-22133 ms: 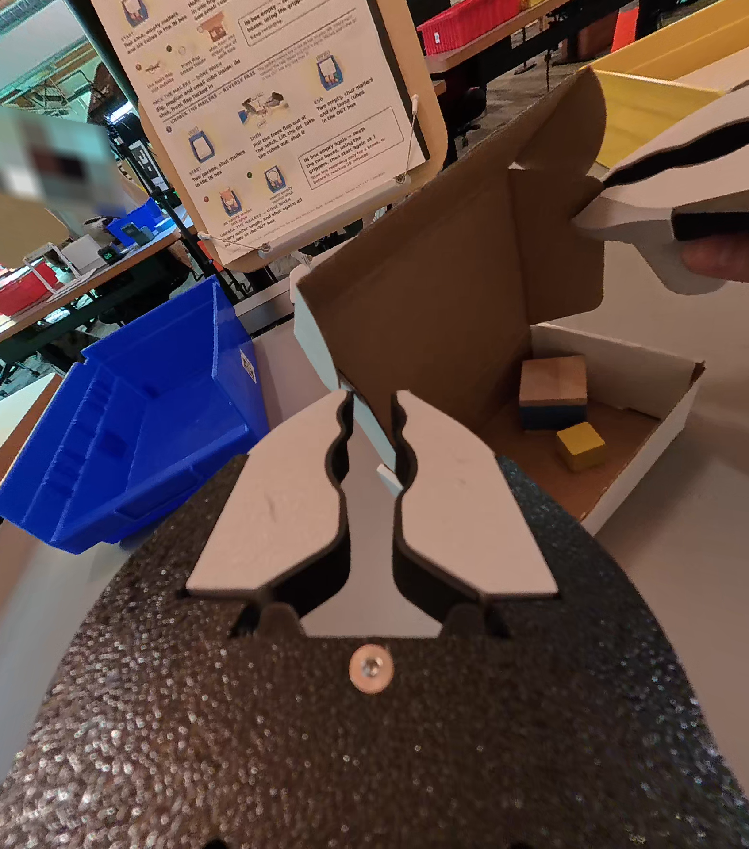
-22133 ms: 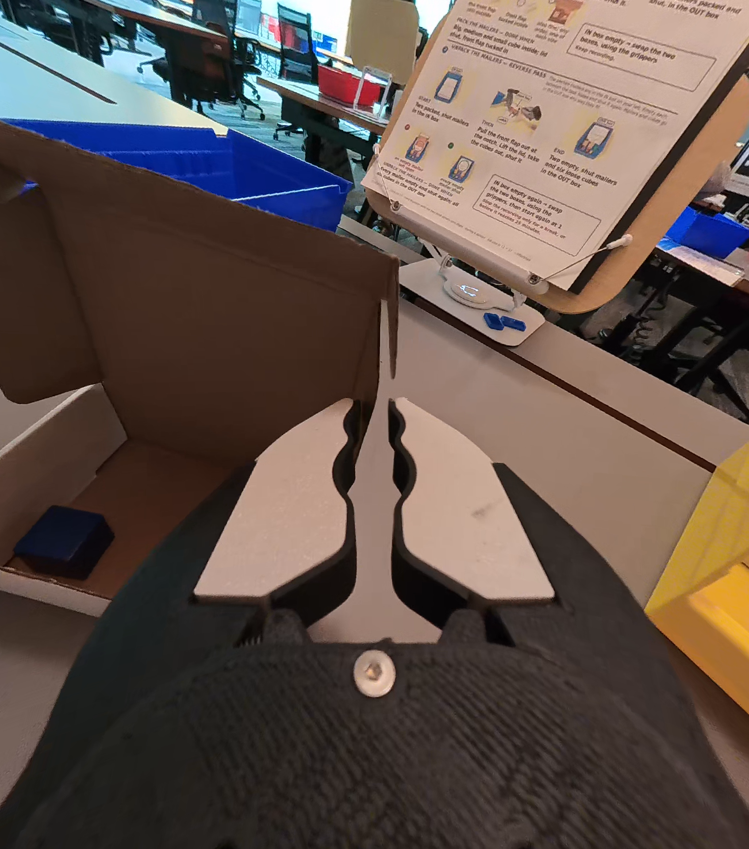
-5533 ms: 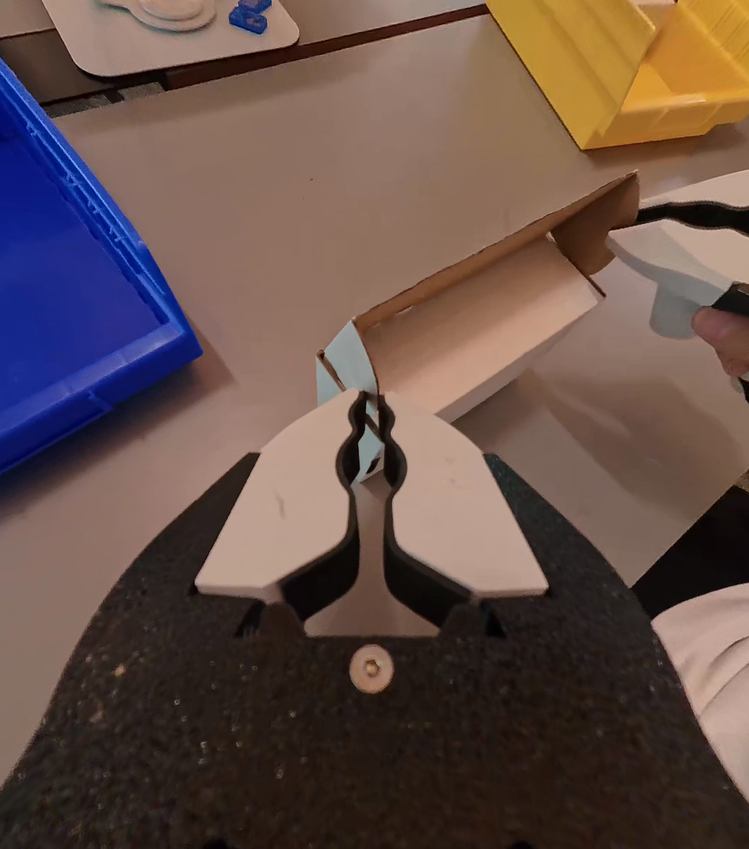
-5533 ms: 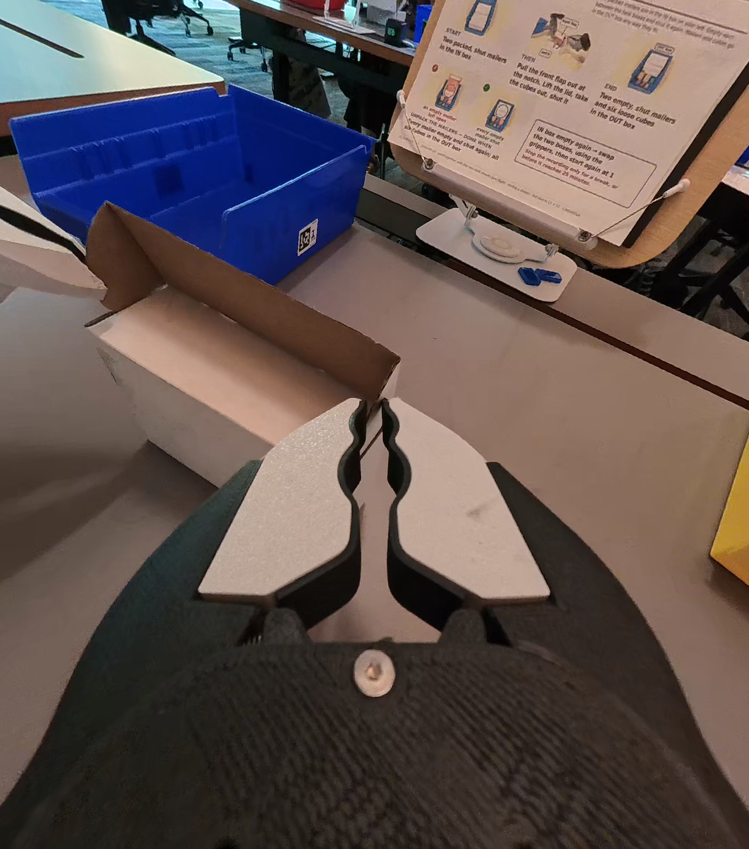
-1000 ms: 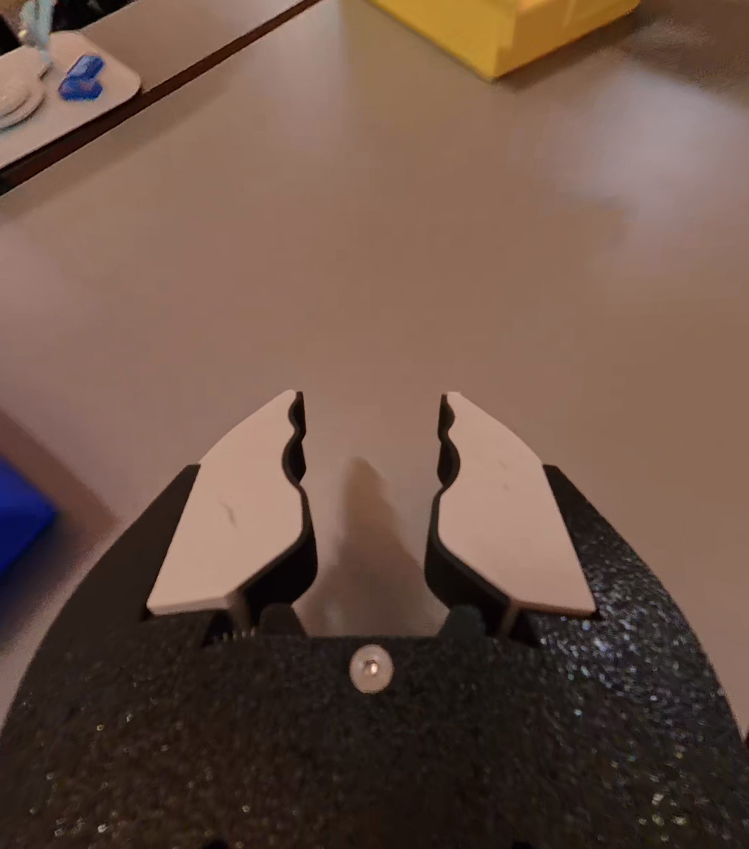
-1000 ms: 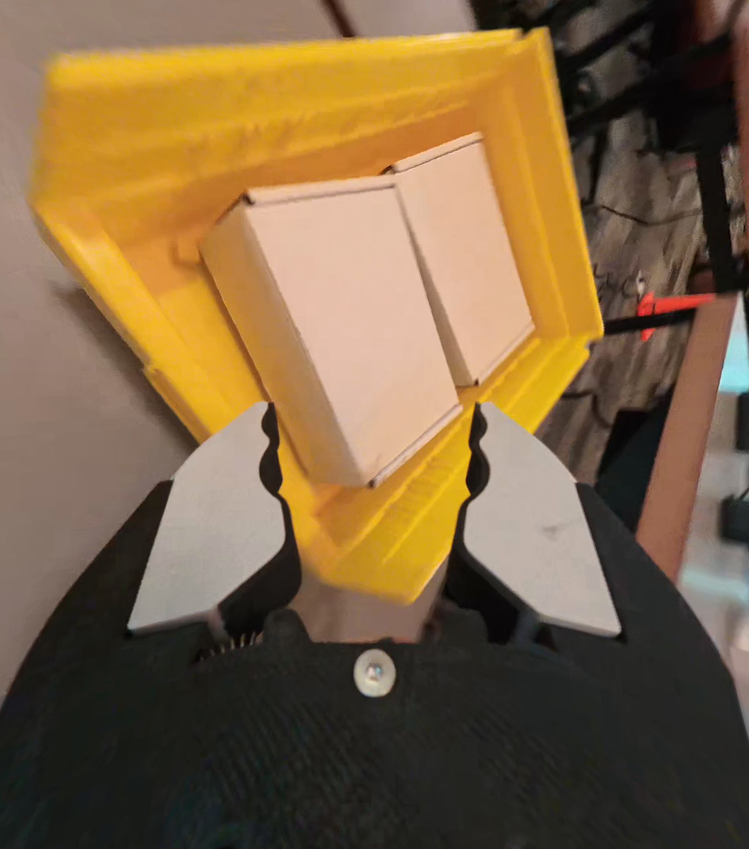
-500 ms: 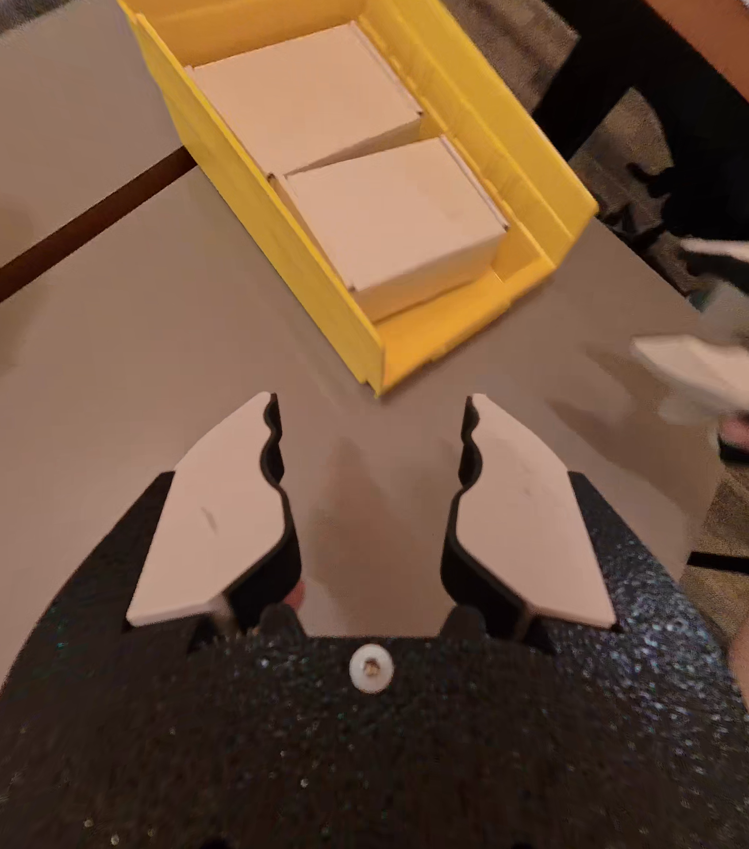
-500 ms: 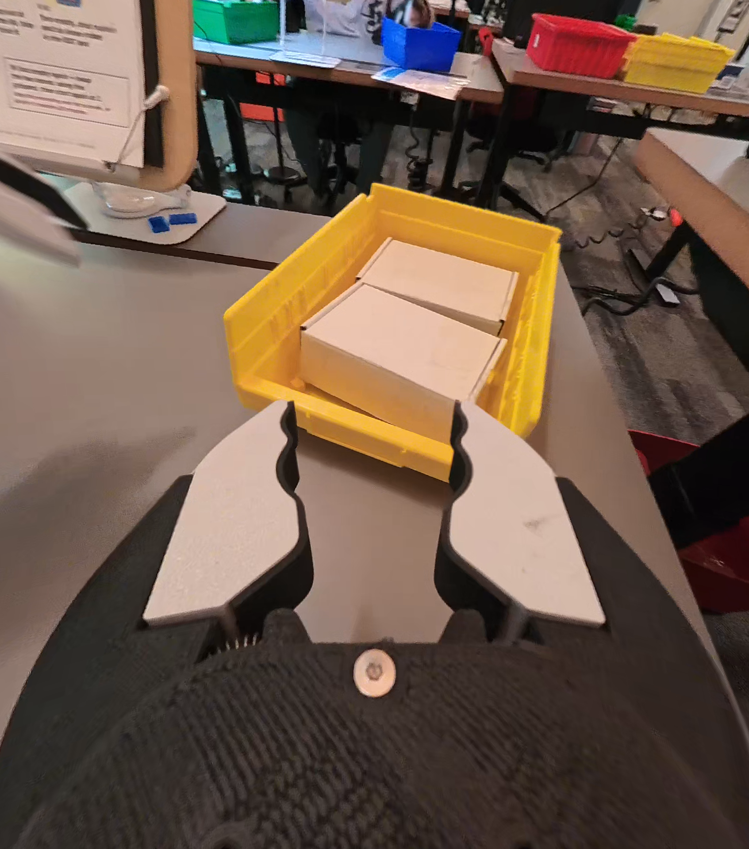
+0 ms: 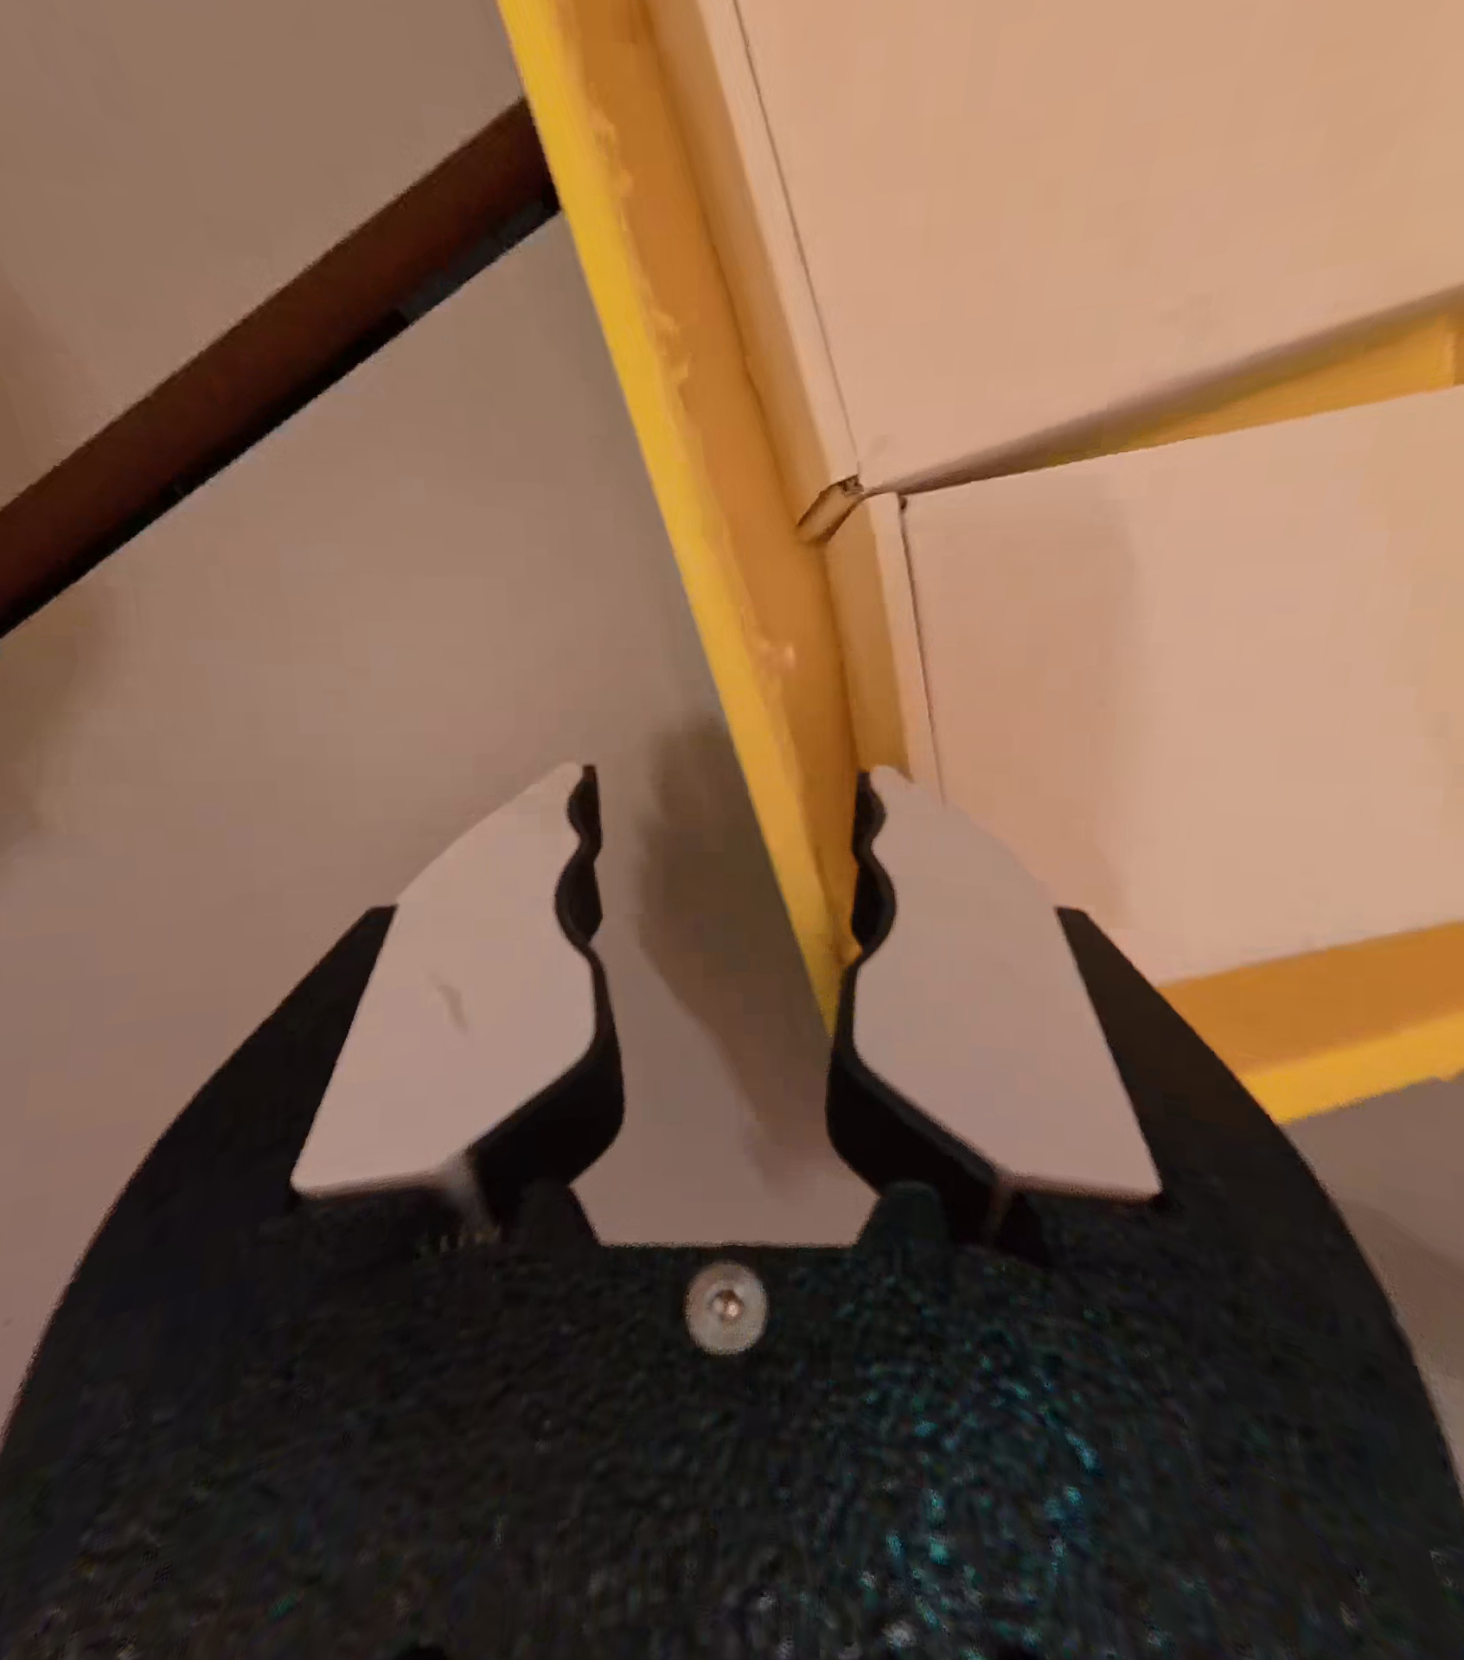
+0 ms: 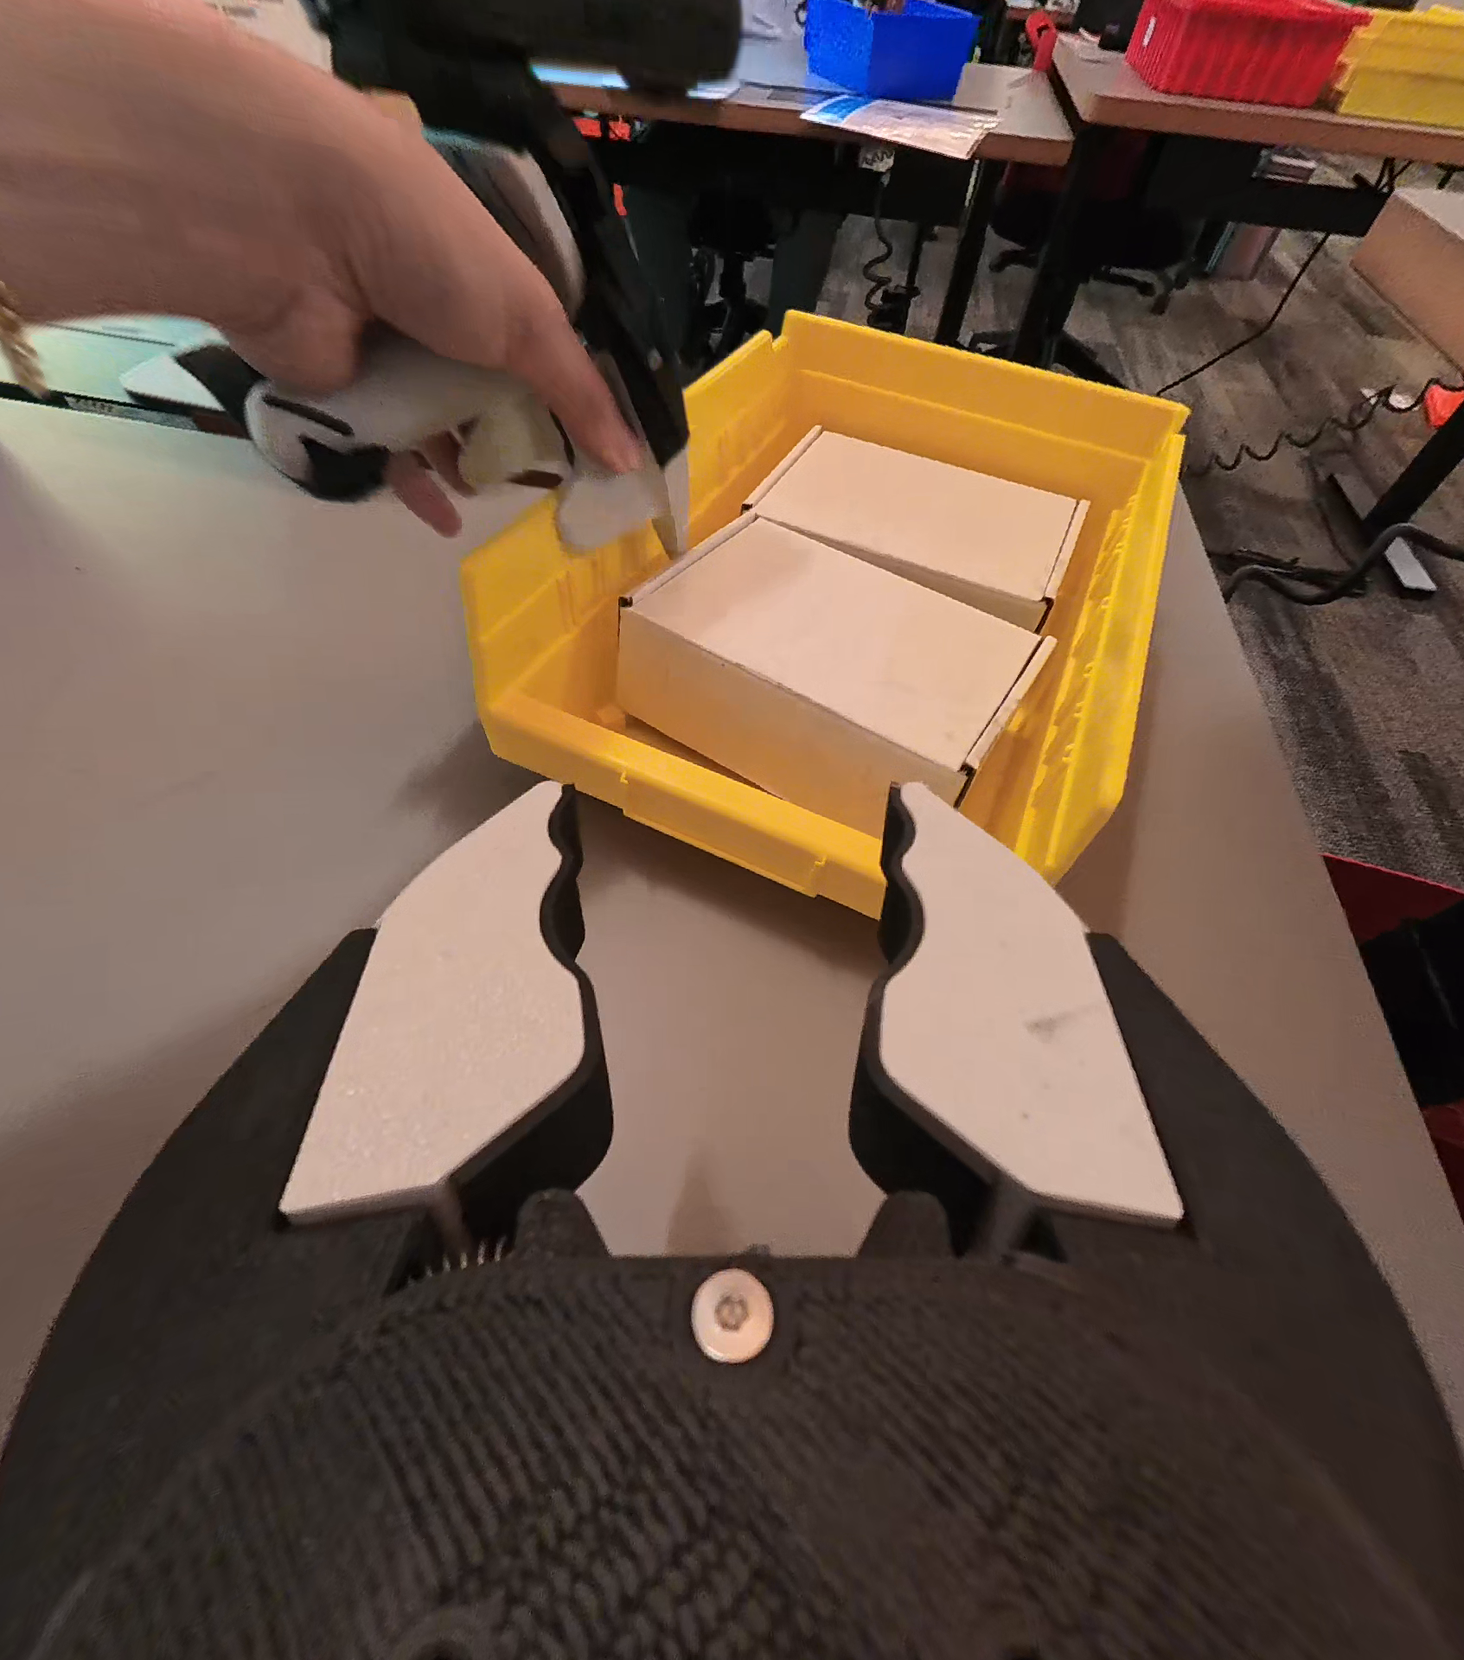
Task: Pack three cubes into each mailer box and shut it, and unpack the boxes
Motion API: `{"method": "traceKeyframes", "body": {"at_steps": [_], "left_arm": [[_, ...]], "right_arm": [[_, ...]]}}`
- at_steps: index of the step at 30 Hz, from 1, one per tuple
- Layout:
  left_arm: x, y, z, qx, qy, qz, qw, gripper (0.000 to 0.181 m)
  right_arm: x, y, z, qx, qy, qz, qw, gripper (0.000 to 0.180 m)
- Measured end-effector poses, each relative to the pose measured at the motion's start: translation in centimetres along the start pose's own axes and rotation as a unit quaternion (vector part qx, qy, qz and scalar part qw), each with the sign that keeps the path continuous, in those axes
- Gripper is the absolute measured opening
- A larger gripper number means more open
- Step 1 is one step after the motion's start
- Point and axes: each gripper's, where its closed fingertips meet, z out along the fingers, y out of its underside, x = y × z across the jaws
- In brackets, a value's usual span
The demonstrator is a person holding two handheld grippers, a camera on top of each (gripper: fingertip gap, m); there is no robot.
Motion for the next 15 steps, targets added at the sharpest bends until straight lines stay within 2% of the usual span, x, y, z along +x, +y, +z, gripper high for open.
{"method": "traceKeyframes", "body": {"at_steps": [1, 3, 4, 6, 9, 12, 15], "left_arm": [[-0.1, 0.0, 0.9, -0.003, -0.008, 0.003, 1.000, 0.048], [0.5, -1.0, 1.8, 0.026, -0.006, 0.016, 1.000, 0.020], [0.4, -1.2, 2.1, 0.030, -0.023, 0.031, 0.999, 0.014], [0.6, -1.8, 2.1, 0.054, -0.020, 0.048, 0.997, 0.014], [0.4, -1.4, 2.0, 0.066, 0.024, 0.018, 0.997, 0.011], [-0.6, 0.5, 1.1, 0.053, 0.033, 0.037, 0.997, 0.009], [-2.0, 4.4, -0.9, 0.040, 0.073, 0.094, 0.992, 0.008]], "right_arm": [[0.0, 0.1, 0.1, -0.001, -0.004, 0.003, 1.000, 0.064], [0.0, 0.1, 0.1, -0.001, -0.006, 0.006, 1.000, 0.064], [0.0, 0.1, 0.1, 0.000, -0.007, 0.004, 1.000, 0.064], [0.1, 0.1, -0.1, 0.000, -0.006, 0.001, 1.000, 0.064], [0.4, -0.5, -0.8, 0.006, 0.002, -0.003, 1.000, 0.064], [0.6, -1.8, -2.2, 0.026, 0.009, -0.007, 1.000, 0.064], [0.3, -3.6, -3.9, 0.056, 0.012, -0.012, 0.998, 0.063]]}}
